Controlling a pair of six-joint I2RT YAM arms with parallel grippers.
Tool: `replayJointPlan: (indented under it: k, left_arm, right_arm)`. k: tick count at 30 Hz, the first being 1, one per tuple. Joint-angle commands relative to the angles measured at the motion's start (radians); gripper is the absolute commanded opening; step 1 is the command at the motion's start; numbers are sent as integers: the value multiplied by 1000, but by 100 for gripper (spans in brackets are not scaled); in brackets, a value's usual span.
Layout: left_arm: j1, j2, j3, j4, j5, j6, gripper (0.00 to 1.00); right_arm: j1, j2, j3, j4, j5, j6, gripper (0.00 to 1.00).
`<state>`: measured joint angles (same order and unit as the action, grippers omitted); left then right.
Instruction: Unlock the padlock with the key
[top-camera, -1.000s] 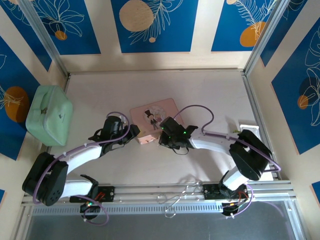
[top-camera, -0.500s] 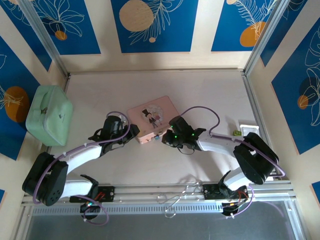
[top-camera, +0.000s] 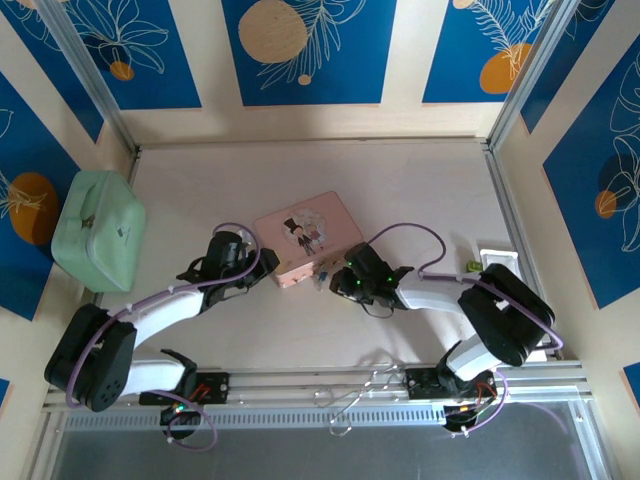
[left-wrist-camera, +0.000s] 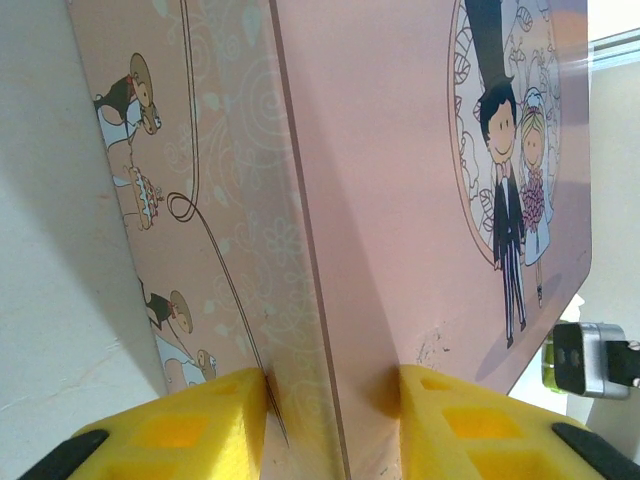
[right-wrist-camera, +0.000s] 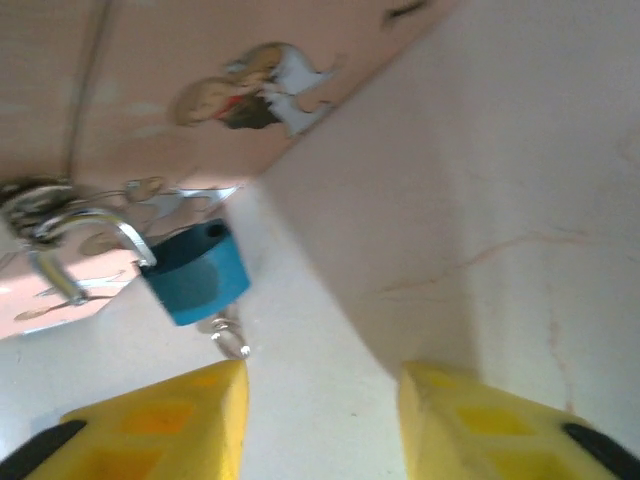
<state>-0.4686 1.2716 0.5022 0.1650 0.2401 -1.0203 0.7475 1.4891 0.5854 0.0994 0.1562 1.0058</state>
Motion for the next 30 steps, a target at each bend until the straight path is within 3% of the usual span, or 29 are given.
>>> replayJointPlan:
  k: [1, 12, 30]
  left_arm:
    - [11, 48, -21, -112, -55, 21, 37]
    - [19, 45, -16, -126, -55, 29, 37]
    - [22, 48, 4, -159, -58, 49, 37]
  right_arm:
    - [-8, 21, 17, 69, -73, -106, 46]
    - [-19, 88, 35, 161, -139, -200, 42]
    - [-46, 186, 144, 109, -109, -257, 45]
